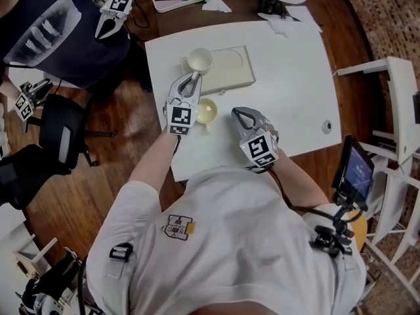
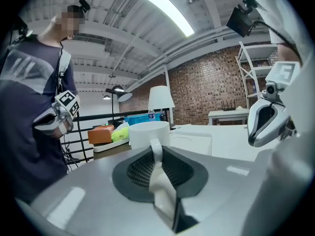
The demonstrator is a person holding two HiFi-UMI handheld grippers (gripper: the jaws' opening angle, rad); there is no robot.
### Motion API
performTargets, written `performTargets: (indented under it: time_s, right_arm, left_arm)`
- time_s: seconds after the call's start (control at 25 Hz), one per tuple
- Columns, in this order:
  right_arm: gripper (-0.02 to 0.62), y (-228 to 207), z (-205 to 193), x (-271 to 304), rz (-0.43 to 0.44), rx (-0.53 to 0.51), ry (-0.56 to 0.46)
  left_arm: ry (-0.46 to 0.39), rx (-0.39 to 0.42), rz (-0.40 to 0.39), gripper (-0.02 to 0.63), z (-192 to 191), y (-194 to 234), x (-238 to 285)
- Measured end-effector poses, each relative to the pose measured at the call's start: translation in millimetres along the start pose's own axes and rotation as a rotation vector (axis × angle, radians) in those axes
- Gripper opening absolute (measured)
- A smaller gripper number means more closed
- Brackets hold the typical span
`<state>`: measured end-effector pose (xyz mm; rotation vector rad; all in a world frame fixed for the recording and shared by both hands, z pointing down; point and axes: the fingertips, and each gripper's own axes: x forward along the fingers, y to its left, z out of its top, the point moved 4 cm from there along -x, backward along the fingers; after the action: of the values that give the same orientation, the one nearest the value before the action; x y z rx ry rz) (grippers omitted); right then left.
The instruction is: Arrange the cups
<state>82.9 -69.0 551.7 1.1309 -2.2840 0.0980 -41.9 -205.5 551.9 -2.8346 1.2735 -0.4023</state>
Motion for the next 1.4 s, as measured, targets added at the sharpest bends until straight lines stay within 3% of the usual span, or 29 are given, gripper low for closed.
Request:
performTargets:
  time_s: [0.24, 0.36, 0.52, 0.68, 1.0, 1.4]
  right_arm:
    - [0.000, -0.7, -3.8, -0.1, -0.003, 0.009, 0.007]
    - [0.000, -2.5, -4.7, -2.0, -0.003, 0.020, 0.007]
    - [0.000, -6.7, -7.8, -6.7, -0.012, 0.042, 0.000]
    - [0.000, -4.7, -17.0, -10.8, -0.015, 0.068, 0.000]
    - [0.000, 17.3, -28.6, -22.5, 0.003, 0.083, 0.000]
    - [0.000, 31.0, -31.3, -23.8, 0.025, 0.061, 0.002]
  left_arm:
    - [-0.002, -0.017, -0.021, 0.043, -0.5, -0.5, 1.5]
    - [-0.024, -0.055, -0.039, 0.104, 5.7, 0.2, -4.7]
    - [-0.037, -0.148, 0.038, 0.110, 7.0, 13.8, -38.5]
    - [0.042, -0.191, 0.107, 0.091, -15.0, 13.9, -88.4]
    - [0.289, -0.230, 0.115, 0.002, -84.6, -45.1, -167.5]
    - [0.282, -0.252, 0.063, 0.002, -79.2, -74.9, -171.8]
